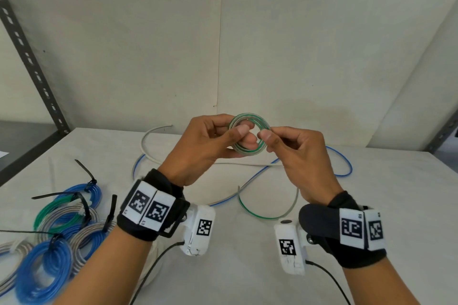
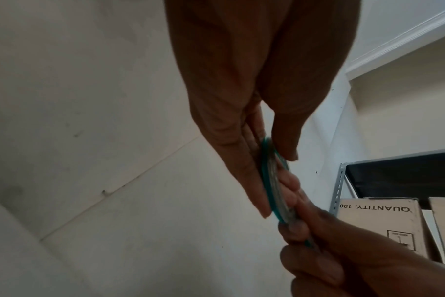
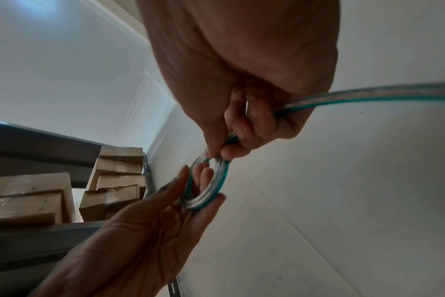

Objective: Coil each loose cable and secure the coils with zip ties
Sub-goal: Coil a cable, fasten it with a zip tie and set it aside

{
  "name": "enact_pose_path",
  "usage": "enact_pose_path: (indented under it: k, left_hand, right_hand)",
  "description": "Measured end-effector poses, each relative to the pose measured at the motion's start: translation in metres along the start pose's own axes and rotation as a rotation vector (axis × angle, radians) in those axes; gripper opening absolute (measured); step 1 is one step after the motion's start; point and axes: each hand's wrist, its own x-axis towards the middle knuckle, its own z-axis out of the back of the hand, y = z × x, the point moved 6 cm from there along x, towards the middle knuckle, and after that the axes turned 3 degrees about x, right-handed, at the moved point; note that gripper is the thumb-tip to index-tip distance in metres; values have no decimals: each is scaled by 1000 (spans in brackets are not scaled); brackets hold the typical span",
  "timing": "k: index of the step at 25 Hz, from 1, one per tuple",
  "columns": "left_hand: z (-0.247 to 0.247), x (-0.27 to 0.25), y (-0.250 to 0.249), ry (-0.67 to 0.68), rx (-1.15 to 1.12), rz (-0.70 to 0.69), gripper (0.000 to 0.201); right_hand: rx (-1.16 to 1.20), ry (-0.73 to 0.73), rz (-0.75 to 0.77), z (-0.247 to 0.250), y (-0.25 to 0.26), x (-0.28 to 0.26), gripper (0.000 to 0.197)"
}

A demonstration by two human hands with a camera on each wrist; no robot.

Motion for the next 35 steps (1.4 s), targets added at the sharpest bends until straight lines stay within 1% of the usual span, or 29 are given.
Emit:
enact_pose_path:
  k: [3,5,7,12,15,18,20,21,23,24,26,28,32,35]
  left_hand:
    - [5,0,0,-52,57,-34,19]
    - [6,1,1,-62,72,-32,18]
    - [7,1,4,-78,15,3,20]
    - [9,4,12,-135,-154,56,33]
    - [9,4,20,-155,-209,83,32]
    - [7,5,26,-143,-187,96,29]
    - [8,6,25,-94,-63,75,28]
    - [8,6,23,-71,26,59,28]
    - [8,6,21,-44,160,40,35]
    - [5,6,21,-23,207,47,41]
    - [-2,4,25,3,294,84,45]
    - [-5,3,28,-1,426,113,46]
    - [-4,3,25,65,700,68,62]
    - [1,3,23,96,759,114,64]
  right_hand:
    - [9,-1,10,1,1,1,10]
    - [24,1,13,3,1,2,11]
    - [27,-18,31,2,2,0,13]
    - [-60,-153,159,-13,1,-9,20]
    - [-70,-140,182,-18,5,-12,16]
    - [-187,-107,249,-17,11,-10,13]
    - [-241,-55,229,-11,7,-4,14]
    - [-288,6,219,-9,3,-1,14]
    - [-422,139,252,-12,-2,0,17]
    - [-480,174,278,-15,-3,-1,20]
    - [-563,197,302,-21,-4,-3,26]
    - [-602,228,303,-25,-5,-5,30]
    - [-611,253,298,-28,-8,-7,31]
    - [-617,260,290,-32,-11,-8,30]
